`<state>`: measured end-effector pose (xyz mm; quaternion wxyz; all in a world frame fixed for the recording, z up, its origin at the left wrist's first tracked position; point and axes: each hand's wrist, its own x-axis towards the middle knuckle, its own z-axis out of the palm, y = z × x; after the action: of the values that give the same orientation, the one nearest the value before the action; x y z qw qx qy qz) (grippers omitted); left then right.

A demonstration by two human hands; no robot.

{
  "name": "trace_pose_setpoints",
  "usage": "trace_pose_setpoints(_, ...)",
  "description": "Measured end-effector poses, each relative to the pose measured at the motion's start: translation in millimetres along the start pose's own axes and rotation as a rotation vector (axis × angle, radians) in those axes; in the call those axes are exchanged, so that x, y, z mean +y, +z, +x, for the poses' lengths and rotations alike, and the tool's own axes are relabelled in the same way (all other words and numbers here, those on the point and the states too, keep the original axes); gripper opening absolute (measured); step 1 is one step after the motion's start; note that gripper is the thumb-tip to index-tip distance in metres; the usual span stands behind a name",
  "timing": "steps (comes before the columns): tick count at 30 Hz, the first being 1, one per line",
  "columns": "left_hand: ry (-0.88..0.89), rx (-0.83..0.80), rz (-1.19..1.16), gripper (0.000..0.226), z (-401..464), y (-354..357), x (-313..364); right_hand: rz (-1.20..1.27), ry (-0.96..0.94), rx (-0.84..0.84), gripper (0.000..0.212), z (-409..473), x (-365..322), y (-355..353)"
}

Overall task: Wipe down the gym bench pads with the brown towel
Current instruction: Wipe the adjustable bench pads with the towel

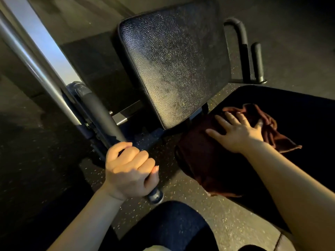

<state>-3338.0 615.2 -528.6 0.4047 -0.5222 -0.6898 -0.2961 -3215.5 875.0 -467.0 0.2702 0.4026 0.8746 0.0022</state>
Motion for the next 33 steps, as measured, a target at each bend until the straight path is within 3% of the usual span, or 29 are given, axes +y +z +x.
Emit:
trace_pose_setpoints(5, 0.008, 0.008, 0.021, 0.04, 3, 3, 4, -0.041, 0.04, -0.027, 0.093, -15, -5, -1)
trace_pose_setpoints(12, -0.004, -0.075, 0.086, 0.043, -9, 1, 0, -0.106, -0.205, 0.012, 0.098, -60, -67, 28)
trace_pose_setpoints(18, -0.032, -0.227, 0.142, 0.044, -5, -10, 6, -0.134, -0.345, 0.046, 0.088, -89, -40, 33)
trace_pose_setpoints(23, -0.106, -0.391, 0.185, 0.032, -4, -17, 23, -0.105, -0.301, 0.058, 0.095, -128, 14, 22)
trace_pose_setpoints(27, -0.179, -0.485, 0.201, 0.038, 2, -17, 31, -0.08, -0.148, 0.043, 0.101, -176, 73, 8)
trace_pose_setpoints(30, -0.19, -0.513, 0.228, 0.041, 3, -17, 33, -0.099, -0.076, 0.041, 0.119, -202, 102, 3)
trace_pose_setpoints(33, -0.221, -0.506, 0.249, 0.038, 5, -14, 37, -0.113, -0.048, 0.074, 0.115, -203, 97, 6)
